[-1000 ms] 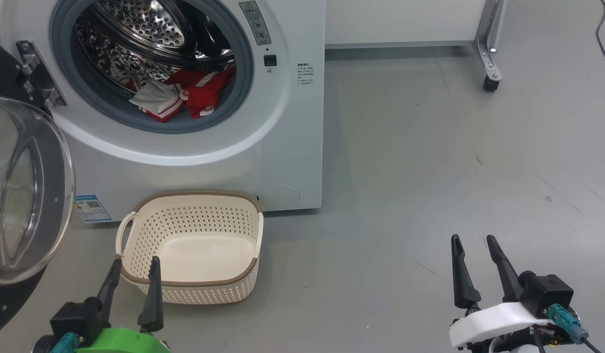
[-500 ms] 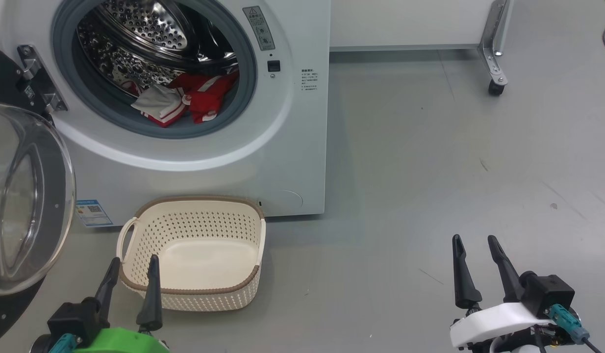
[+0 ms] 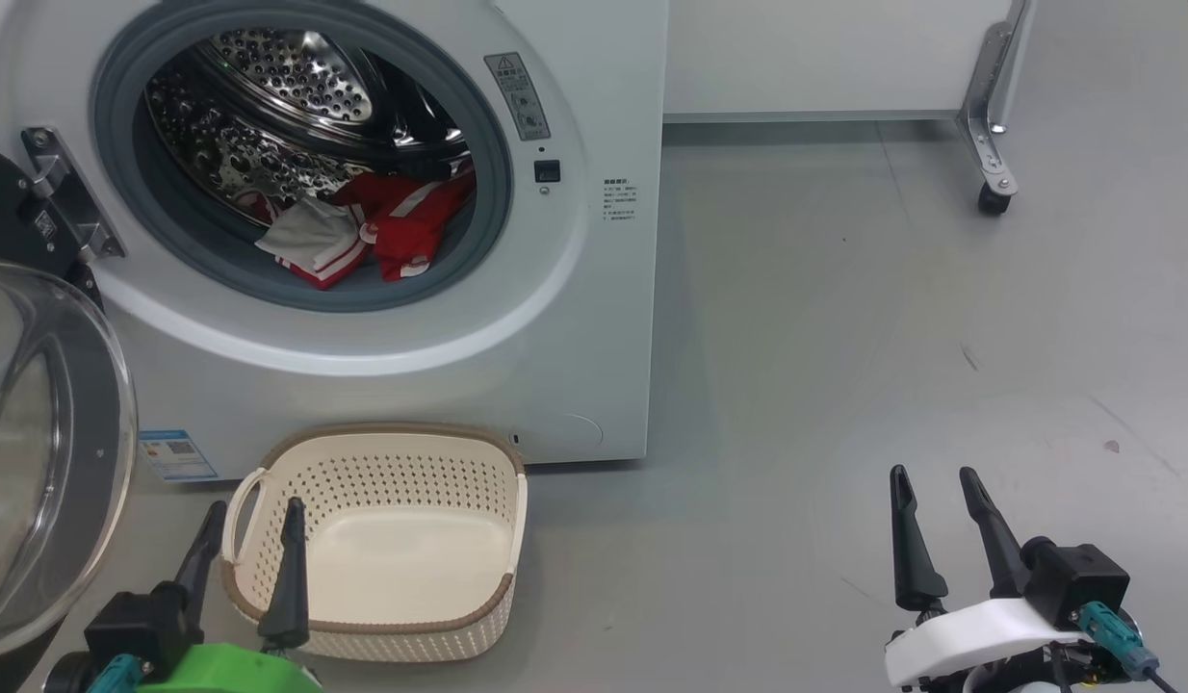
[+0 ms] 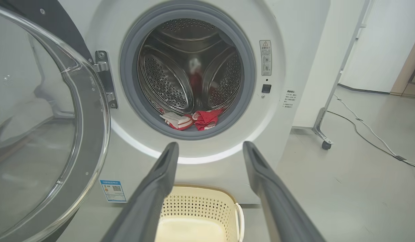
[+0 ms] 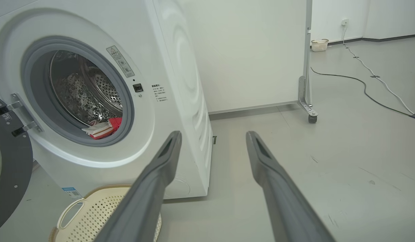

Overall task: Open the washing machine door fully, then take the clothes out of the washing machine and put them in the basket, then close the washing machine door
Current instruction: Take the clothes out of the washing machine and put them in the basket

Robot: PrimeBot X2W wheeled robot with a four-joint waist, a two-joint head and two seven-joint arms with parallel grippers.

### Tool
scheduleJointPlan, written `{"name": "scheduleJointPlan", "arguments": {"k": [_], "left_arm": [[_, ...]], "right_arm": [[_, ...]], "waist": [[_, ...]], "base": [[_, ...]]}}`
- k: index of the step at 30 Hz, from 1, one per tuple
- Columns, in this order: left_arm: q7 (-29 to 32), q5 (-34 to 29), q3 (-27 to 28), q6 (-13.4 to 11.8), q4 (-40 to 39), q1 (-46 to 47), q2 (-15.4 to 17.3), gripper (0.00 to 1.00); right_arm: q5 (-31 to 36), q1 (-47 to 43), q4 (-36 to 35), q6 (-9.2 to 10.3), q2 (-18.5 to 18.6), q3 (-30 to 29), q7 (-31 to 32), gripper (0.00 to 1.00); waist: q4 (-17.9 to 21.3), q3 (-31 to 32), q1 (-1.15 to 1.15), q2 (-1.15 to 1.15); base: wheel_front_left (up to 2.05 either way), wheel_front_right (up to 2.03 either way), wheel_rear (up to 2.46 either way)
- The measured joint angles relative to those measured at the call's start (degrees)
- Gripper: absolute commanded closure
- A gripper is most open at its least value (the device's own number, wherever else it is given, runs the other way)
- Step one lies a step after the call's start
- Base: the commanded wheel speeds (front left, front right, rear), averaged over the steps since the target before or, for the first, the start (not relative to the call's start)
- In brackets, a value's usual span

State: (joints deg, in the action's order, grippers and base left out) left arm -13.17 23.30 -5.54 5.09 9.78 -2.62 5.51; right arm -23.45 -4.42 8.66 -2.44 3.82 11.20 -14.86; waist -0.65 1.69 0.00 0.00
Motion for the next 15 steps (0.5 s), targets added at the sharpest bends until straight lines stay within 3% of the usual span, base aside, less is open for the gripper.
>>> {"name": "scheduleJointPlan", "arguments": {"k": [15], "left_arm": [[0.0,-0.9,-0.5,-0.2,-0.2,-0.1,0.8,0.0]], "right_arm": [[0.3,-0.3,0.0,-0.12,-0.1,0.0,0.0,0.0]], "waist": [[0.0,0.1,0.0,0.0]], "base": [[1.07,-1.07,0.0]]}}
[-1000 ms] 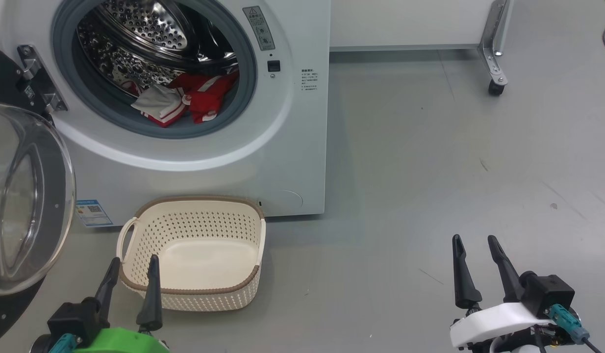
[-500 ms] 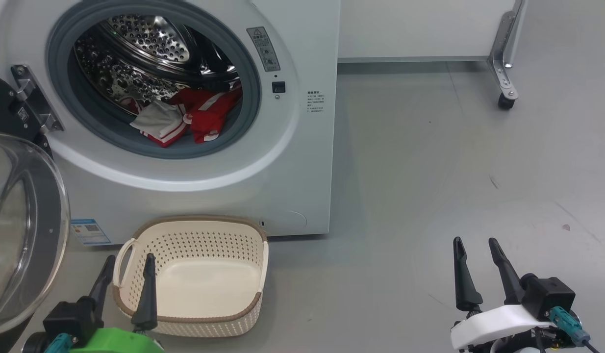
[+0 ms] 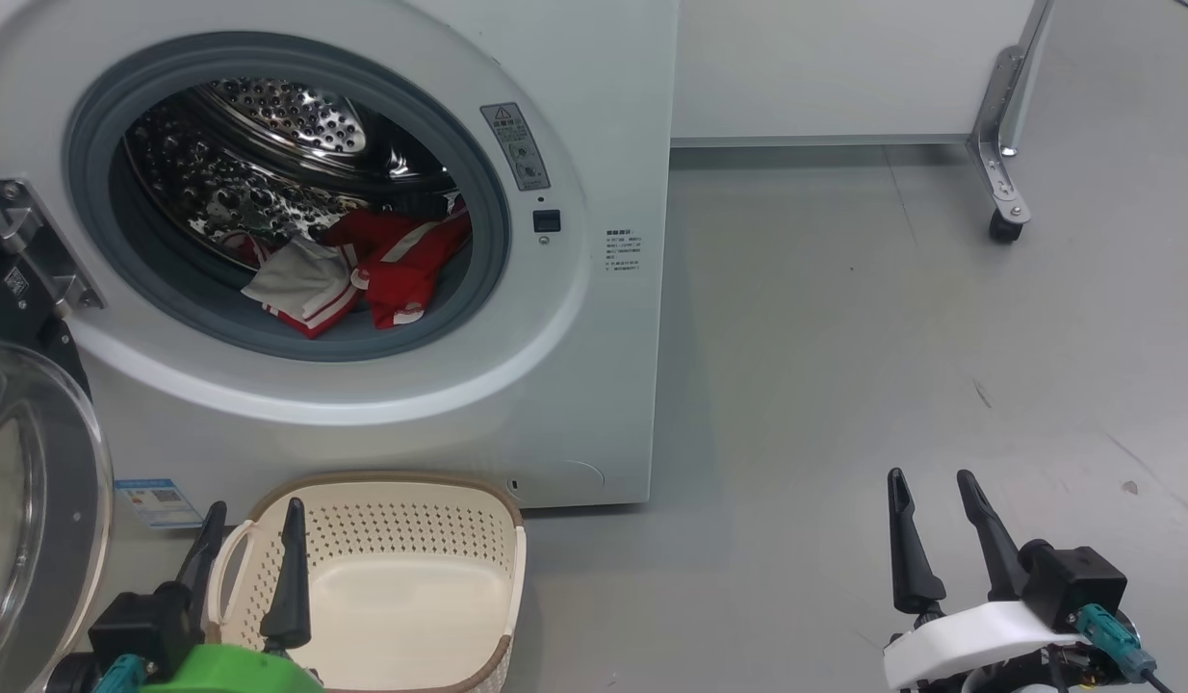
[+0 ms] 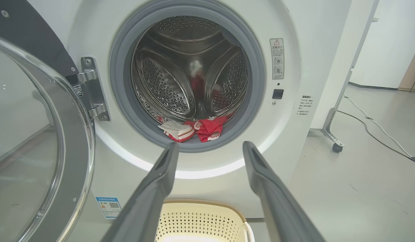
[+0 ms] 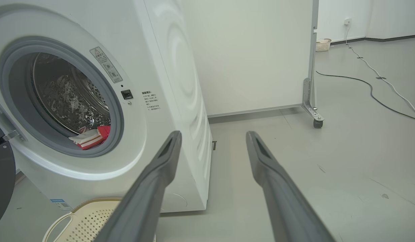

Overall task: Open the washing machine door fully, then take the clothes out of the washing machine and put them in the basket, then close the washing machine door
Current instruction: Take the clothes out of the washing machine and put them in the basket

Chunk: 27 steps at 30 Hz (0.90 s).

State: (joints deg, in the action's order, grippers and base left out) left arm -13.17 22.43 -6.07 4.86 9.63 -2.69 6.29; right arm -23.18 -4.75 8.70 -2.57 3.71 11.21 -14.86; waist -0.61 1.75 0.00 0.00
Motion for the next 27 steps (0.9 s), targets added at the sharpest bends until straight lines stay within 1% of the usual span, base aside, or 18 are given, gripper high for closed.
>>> {"name": "scheduleJointPlan", "arguments": {"k": [2,13,27], "left_arm": [[0.0,0.0,-0.1,0.0,0.0,0.0,0.0,0.0],[0.1,0.0,-0.5,0.0,0.0,-0.1,0.0,0.0],[1.0,0.0,-0.6,0.0,0.0,-0.9,0.0,0.0]], "right_arm": [[0.1,0.0,0.0,-0.31,0.0,0.0,0.0,0.0],[0.1,0.0,0.1,-0.34,-0.1,0.1,0.0,0.0],[0.1,0.0,0.2,-0.38,-0.1,0.2,0.0,0.0]], "waist": [[0.1,0.0,0.0,0.0],[0.2,0.3,0.0,0.0],[0.2,0.1,0.0,0.0]], "base": [[0.74,-0.74,0.0],[0.51,-0.51,0.0],[0.11,-0.11,0.0]]}}
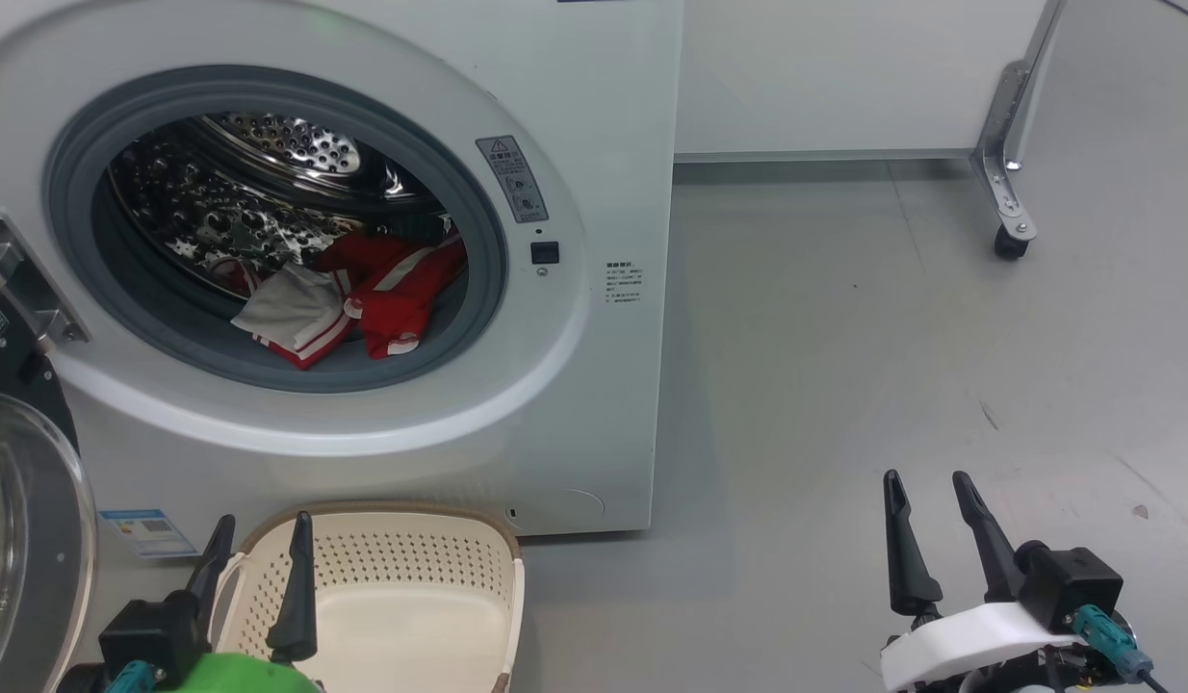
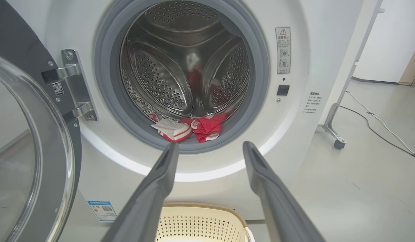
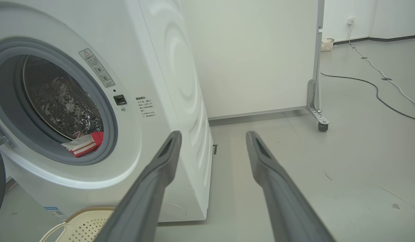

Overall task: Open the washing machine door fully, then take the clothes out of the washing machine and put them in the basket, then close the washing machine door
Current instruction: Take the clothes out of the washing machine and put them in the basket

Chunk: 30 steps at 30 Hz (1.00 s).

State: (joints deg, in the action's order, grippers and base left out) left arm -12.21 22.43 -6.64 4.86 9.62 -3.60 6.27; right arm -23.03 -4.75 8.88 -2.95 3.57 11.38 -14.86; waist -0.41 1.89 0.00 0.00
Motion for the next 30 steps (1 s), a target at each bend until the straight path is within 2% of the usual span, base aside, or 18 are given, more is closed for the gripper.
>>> {"name": "scheduleJointPlan", "arguments": {"k": [23,30], "left_arm": [[0.1,0.0,0.1,0.0,-0.2,0.0,0.0,0.0],[0.1,0.0,0.8,-0.8,-0.6,-0.1,0.1,0.0]], "right_arm": [[0.0,0.0,0.0,0.0,-0.1,-0.2,0.0,0.0],[0.2,0.0,-0.1,-0.01,-0.1,0.1,0.0,0.0]], "waist": [[0.0,-0.4,0.0,0.0],[0.2,-0.9,0.0,0.0]], "base": [[0.0,0.0,0.0],[0.0,0.0,0.0]]}}
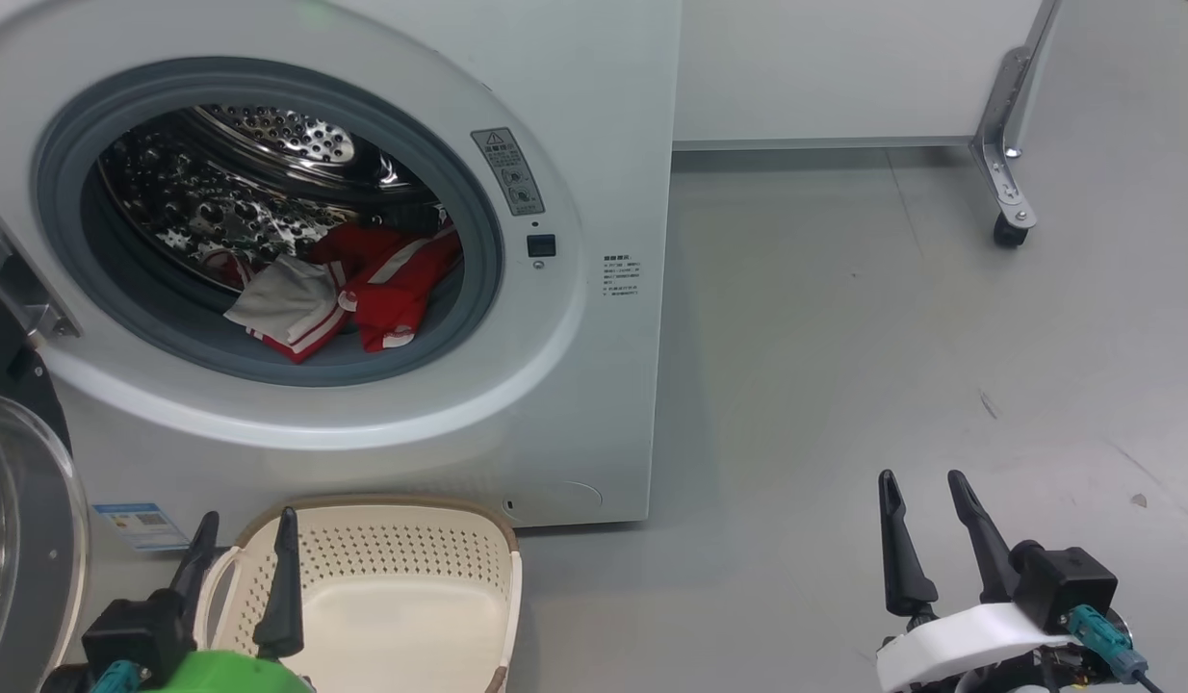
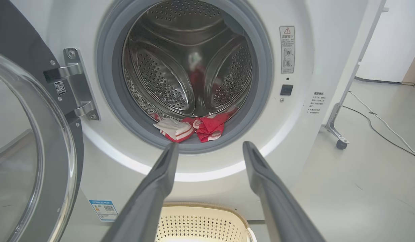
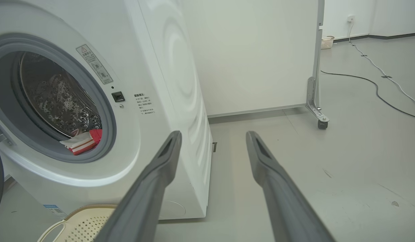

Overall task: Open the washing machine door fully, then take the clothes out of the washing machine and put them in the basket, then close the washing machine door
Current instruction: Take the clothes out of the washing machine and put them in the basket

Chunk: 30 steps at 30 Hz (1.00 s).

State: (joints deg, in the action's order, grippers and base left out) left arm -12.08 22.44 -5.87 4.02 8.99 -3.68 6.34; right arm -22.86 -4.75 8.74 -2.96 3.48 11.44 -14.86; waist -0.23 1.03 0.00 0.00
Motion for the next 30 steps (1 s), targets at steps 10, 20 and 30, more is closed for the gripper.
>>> {"name": "scheduleJointPlan", "arguments": {"k": [10,20,30], "left_arm": [[1.7,-0.2,1.3,-0.8,-1.4,0.0,2.2,0.0],[7.1,-1.5,3.6,-2.0,-1.7,5.7,7.6,0.0],[13.6,-1.9,6.6,-3.3,-0.5,15.4,11.5,0.0]], "right_arm": [[0.6,0.0,-1.4,0.0,-0.2,1.8,0.0,0.0],[0.8,0.6,-2.8,0.01,-0.4,3.8,0.0,0.0],[0.9,4.6,-5.0,0.05,-0.7,5.5,0.0,0.0]], "waist": [[1.3,-3.6,0.0,0.0],[3.9,-9.6,0.0,0.0],[7.6,-16.2,0.0,0.0]], "base": [[0.0,0.0,0.0],[0.0,0.0,0.0],[0.0,0.0,0.0]]}}
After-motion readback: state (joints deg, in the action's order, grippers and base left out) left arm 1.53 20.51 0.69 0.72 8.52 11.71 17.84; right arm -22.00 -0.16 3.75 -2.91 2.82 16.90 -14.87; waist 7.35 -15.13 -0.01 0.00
